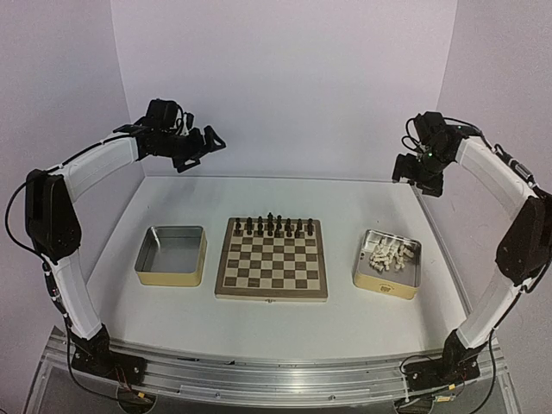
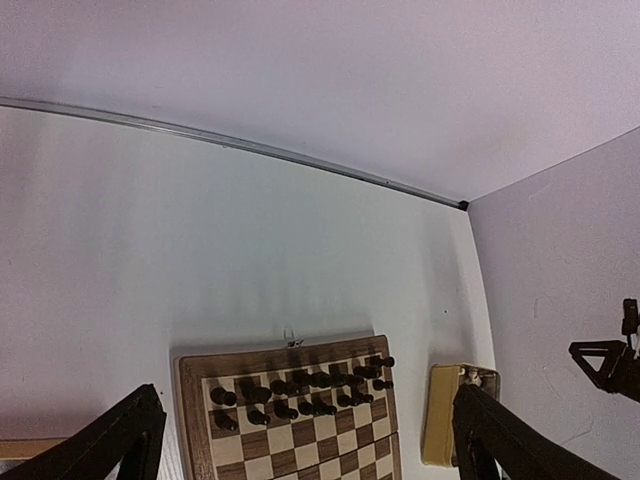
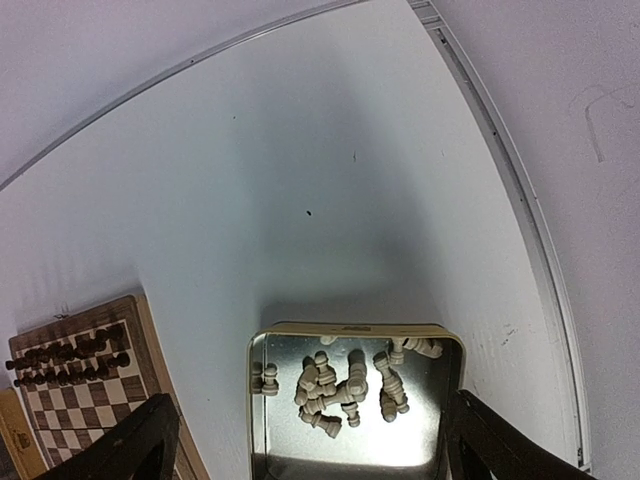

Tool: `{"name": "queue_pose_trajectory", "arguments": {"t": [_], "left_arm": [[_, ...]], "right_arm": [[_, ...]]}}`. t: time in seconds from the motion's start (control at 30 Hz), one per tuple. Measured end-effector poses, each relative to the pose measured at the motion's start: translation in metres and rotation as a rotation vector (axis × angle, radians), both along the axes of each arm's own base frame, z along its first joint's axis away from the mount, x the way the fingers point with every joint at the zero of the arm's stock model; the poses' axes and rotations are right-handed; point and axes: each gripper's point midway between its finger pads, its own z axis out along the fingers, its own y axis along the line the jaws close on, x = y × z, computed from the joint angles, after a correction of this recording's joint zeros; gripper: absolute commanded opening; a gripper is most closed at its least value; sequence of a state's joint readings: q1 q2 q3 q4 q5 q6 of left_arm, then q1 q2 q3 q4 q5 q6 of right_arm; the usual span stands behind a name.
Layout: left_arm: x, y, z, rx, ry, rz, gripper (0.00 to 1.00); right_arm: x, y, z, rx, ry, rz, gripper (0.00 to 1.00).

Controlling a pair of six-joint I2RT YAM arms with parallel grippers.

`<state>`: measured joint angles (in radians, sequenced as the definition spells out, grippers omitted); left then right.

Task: Set up the chess pieces on the board
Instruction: Pick up the chess piece from the storage box.

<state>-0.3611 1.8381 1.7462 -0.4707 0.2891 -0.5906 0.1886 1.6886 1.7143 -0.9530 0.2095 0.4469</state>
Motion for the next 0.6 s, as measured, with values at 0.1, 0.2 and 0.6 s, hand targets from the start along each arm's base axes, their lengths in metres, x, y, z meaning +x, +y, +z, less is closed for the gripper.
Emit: {"name": "queue_pose_trajectory", "arguments": {"t": [0.1, 0.2, 0.6], "left_arm": [[-0.001, -0.001, 0.0, 0.007, -0.007, -0.012, 0.99], [-0.001, -0.001, 0.0, 0.008, -0.009, -0.017, 0.99], [-0.018, -0.032, 0.014, 0.064, -0.031, -0.079, 1.0]], "right_arm": [[0.001, 0.001, 0.001, 0.006, -0.003, 0.003, 0.92], [0.001, 0.004, 0.001, 0.017, -0.003, 0.011, 0.92], [-0.013, 0.008, -0.014, 0.042, 0.03, 0.035, 0.94]]}}
